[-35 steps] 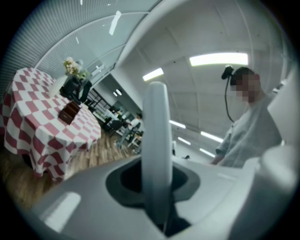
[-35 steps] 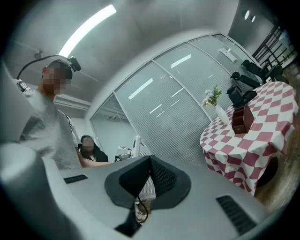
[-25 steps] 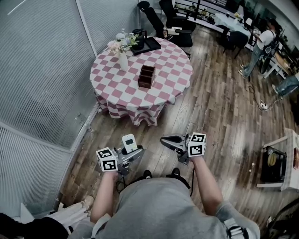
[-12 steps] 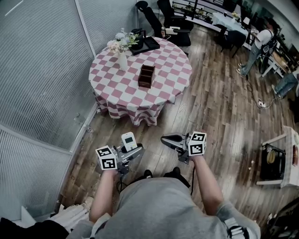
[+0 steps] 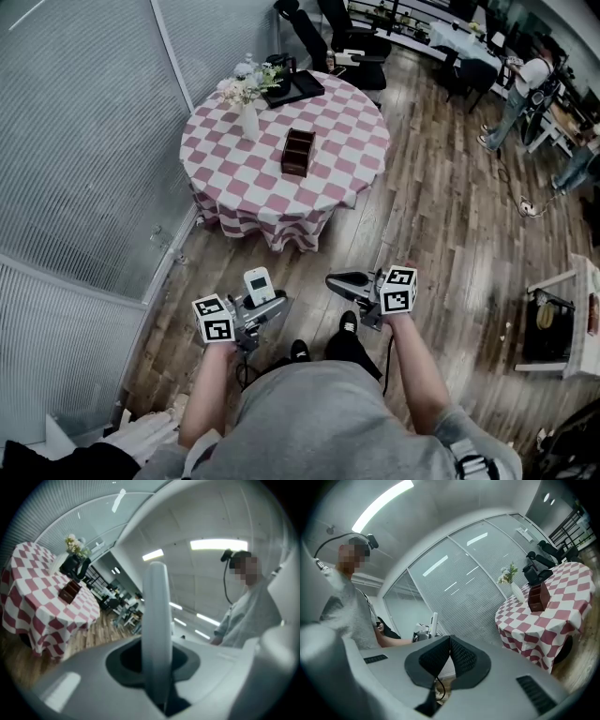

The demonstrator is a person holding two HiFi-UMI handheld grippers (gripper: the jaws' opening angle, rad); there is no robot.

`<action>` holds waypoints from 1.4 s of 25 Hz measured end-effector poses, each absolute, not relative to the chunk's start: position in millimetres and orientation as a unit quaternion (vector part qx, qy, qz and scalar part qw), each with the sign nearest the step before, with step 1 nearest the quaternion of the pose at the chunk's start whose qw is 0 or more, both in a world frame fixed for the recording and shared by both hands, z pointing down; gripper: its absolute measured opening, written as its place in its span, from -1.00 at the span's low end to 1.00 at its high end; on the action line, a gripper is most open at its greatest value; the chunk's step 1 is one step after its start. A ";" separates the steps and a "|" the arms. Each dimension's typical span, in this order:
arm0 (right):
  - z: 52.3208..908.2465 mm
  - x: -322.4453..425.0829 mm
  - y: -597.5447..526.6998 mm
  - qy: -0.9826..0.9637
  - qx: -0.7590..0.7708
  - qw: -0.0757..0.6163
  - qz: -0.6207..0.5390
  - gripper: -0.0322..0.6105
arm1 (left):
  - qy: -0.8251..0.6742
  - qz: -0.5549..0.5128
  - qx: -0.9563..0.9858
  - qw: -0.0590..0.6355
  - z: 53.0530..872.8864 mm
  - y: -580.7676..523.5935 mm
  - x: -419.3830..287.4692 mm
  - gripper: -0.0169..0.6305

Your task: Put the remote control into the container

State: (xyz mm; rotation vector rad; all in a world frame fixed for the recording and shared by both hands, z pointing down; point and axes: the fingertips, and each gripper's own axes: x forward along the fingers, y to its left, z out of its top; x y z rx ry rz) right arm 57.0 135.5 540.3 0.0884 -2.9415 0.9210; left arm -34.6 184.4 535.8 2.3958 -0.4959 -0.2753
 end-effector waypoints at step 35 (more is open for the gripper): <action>529.5 103.4 -13.8 -0.951 -0.089 0.063 0.288 -0.85 | -0.303 -0.121 0.892 0.312 516.4 50.2 28.7 -0.73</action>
